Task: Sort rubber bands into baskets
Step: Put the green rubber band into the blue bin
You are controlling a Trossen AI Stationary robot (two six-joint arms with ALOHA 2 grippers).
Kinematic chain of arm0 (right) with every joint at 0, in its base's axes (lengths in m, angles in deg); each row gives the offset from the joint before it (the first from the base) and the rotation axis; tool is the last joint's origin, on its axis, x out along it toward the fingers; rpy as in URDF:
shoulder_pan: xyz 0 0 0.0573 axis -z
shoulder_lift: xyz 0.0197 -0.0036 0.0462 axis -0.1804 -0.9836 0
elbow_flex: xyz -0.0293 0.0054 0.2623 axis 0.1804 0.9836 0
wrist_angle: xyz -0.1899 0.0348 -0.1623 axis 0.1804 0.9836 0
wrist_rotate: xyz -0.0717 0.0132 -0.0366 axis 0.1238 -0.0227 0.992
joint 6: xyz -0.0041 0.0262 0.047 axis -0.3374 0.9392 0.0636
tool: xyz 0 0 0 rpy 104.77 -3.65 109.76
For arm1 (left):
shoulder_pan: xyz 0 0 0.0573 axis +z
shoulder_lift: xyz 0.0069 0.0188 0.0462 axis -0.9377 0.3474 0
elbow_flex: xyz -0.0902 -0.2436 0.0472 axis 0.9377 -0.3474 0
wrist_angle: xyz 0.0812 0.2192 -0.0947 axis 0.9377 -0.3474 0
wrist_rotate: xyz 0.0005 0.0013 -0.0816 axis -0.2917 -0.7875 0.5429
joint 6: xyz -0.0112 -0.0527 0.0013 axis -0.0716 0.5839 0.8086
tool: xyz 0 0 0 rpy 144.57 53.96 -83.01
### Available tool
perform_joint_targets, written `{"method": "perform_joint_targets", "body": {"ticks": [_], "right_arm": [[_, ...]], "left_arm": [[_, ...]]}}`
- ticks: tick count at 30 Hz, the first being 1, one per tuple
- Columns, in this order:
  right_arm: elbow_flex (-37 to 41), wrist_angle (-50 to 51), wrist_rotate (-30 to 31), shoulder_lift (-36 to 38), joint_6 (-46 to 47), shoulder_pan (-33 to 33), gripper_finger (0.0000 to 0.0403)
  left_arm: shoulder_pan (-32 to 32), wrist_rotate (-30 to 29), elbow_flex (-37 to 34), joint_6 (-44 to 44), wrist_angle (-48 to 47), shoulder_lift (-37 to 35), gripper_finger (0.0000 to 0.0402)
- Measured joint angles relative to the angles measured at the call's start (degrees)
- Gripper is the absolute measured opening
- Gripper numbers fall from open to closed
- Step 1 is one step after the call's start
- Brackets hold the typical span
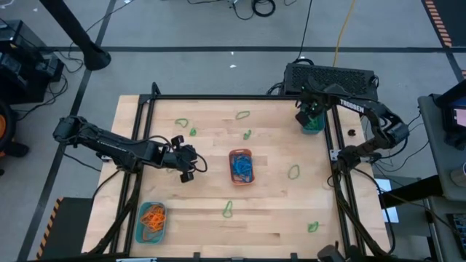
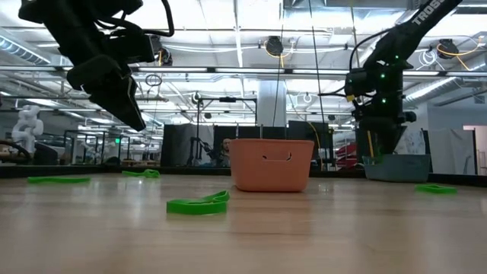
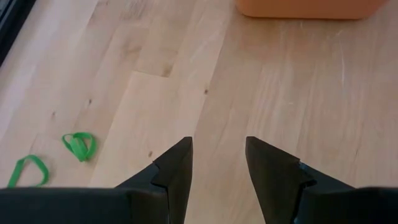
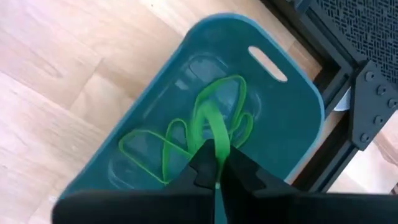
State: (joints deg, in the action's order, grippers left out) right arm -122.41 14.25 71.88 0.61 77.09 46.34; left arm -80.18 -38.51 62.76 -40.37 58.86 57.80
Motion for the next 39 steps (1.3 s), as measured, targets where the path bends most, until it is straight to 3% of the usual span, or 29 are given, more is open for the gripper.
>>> {"method": "perform_joint_targets", "body": {"ticks": [6,18,25,28,32,37,39], "right_arm": [[0.00,-1.95,1.12,0.00,2.88,-0.06,0.0031],[-1.22,-1.32,1.23,-0.02,0.63,-0.06,0.0125],[-8.06,5.22,0.79,-0.02,1.30,-2.06,0.0137],[-11.12,7.77,-2.31,-0.02,3.19,-3.54,0.0137],[-13.76,7.71,-9.25,-0.02,6.34,-6.78,0.0137],[-14.16,4.26,-12.93,-0.02,8.43,-13.36,0.0137],[-14.16,2.08,-14.43,-0.03,9.07,-16.41,0.0137]], "left_arm": [[0.00,0.70,0.00,0.01,0.03,0.00,0.0157],[0.00,1.33,0.00,0.01,0.02,0.00,0.0157],[0.00,1.35,0.00,0.04,-3.42,0.00,0.0157],[-0.01,0.99,0.00,1.12,-5.66,0.00,0.0157],[0.00,-4.19,0.00,1.85,-8.16,-0.02,0.0157],[2.08,-17.35,-0.04,7.14,-8.73,-0.02,0.0157],[4.35,-17.67,-0.19,8.63,-8.57,0.00,0.0157]]}}
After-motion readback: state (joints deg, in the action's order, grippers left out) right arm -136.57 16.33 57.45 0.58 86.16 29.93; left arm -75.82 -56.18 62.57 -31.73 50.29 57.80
